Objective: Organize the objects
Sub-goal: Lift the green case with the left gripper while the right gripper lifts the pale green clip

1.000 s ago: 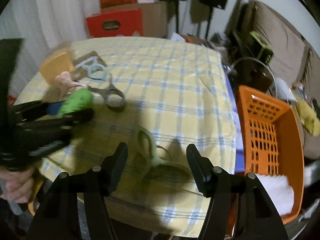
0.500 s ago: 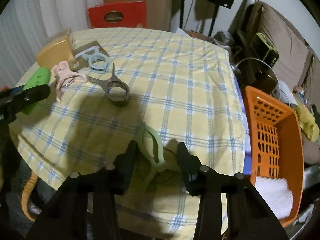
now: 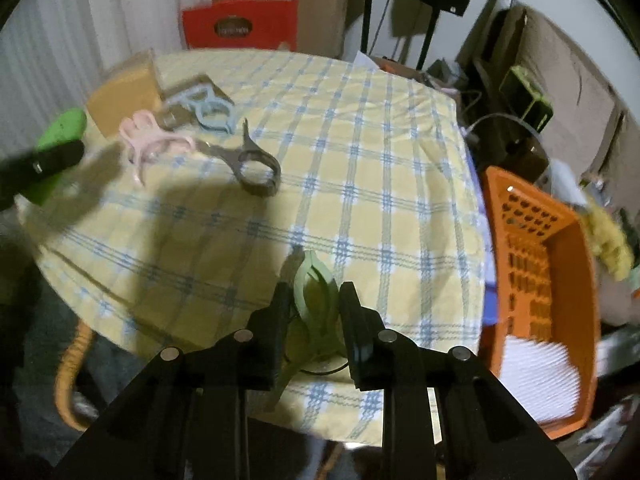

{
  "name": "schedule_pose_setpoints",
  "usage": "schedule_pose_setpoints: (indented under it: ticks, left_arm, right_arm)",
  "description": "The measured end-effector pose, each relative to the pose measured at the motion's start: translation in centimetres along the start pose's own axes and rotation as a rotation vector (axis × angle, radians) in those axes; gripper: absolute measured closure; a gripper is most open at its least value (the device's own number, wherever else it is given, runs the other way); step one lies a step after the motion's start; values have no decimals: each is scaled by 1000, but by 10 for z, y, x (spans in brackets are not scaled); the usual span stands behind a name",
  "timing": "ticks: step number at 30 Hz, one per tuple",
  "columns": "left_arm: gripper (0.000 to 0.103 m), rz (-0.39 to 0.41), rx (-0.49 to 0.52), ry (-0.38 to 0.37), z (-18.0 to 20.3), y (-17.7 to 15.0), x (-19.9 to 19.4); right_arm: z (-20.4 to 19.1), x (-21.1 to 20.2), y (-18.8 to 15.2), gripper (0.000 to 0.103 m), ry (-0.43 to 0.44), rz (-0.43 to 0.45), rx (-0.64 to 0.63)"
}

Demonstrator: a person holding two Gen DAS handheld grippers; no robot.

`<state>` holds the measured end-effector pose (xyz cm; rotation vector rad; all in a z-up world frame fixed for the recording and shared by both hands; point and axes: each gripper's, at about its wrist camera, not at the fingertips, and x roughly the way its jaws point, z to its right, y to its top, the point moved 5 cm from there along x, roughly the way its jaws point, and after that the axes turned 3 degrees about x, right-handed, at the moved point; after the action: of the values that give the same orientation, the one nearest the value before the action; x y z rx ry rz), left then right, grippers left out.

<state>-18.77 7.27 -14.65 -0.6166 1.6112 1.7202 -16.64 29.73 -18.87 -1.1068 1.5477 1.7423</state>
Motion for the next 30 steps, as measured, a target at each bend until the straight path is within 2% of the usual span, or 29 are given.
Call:
schedule_pose_setpoints:
  ticks: [4, 8, 10, 14, 18, 25, 30]
  left_arm:
    - [62, 27, 0, -1, 2, 5, -12]
    - [62, 44, -5, 21, -7, 9, -20]
    - [62, 48, -20, 34, -15, 10, -22]
    - [62, 54, -42, 57, -32, 10, -26]
    - [62, 50, -57, 74, -44, 8, -26]
    - [63, 43, -65, 121, -58, 5, -29]
    - [63, 45, -59, 175, -71, -1, -36]
  right_arm:
    - [14, -23, 4, 79, 171, 54, 115]
    - [32, -42, 5, 79, 253, 98, 195]
    - [41, -48, 6, 79, 213, 112, 212]
    - [49, -56, -1, 79, 198, 130, 234]
    - [51, -61, -7, 79, 86, 175, 222]
    - [32, -80, -8, 79, 70, 255, 179]
    - [38, -96, -24, 79, 51, 294, 168]
